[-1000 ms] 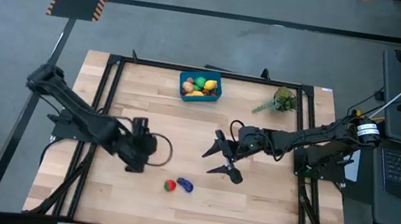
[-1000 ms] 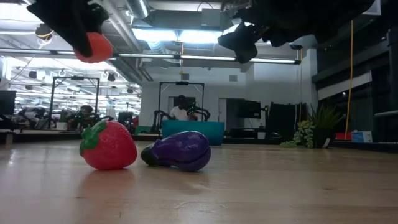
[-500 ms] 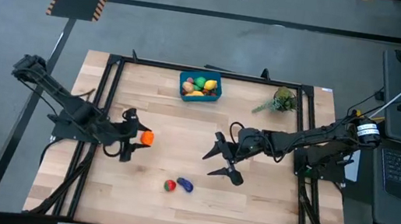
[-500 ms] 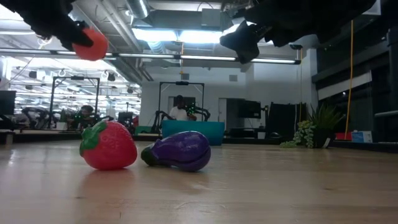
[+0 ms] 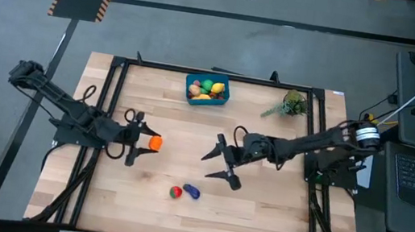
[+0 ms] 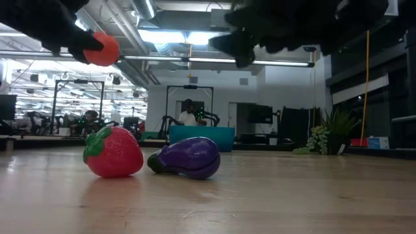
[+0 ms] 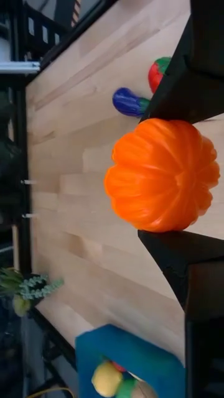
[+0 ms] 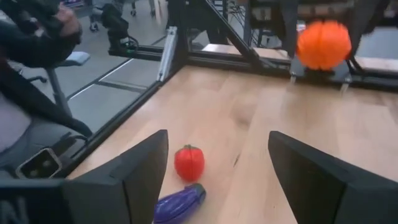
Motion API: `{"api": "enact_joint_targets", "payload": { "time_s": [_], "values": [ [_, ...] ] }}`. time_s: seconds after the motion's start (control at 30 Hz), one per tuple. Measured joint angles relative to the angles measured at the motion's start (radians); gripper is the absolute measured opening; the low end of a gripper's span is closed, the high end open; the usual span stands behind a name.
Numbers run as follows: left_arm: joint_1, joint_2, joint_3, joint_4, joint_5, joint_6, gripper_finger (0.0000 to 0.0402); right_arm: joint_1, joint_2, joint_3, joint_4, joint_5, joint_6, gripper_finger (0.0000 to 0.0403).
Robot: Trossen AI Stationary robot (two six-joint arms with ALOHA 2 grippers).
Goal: Pick and placing Produce into tupperware
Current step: Put the tangerine into the blue bin
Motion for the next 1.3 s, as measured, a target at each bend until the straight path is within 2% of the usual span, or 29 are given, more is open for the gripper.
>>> {"api": "enact_joint_targets", "payload": {
  "time_s": [0.27,0.47,0.6,0.77,1.0,1.3],
  "values": [
    [0.103,0.001,-0.003,0.059,0.124,0.061,0.0231,-0.056,0.108,-0.024,0.224,-0.001,0.035,0.0278],
    [0.165,0.001,-0.003,0.071,0.182,0.099,0.0231,-0.106,0.093,-0.245,0.572,-0.003,0.089,0.0278],
    [0.218,0.013,-0.003,0.086,0.199,0.106,0.0231,-0.13,0.062,-0.382,0.716,-0.003,0.134,0.0278],
    [0.311,0.079,-0.004,0.181,0.323,0.107,0.0231,-0.154,0.039,-0.47,0.75,-0.003,0.148,0.0278],
    [0.471,0.244,-0.004,0.309,0.454,0.149,0.0231,-0.2,0.036,-0.496,0.75,-0.003,0.146,0.0278],
    [0.659,0.409,-0.004,0.496,0.494,0.19,0.0231,-0.252,0.036,-0.496,0.75,-0.002,0.148,0.0278]
  ]
}}
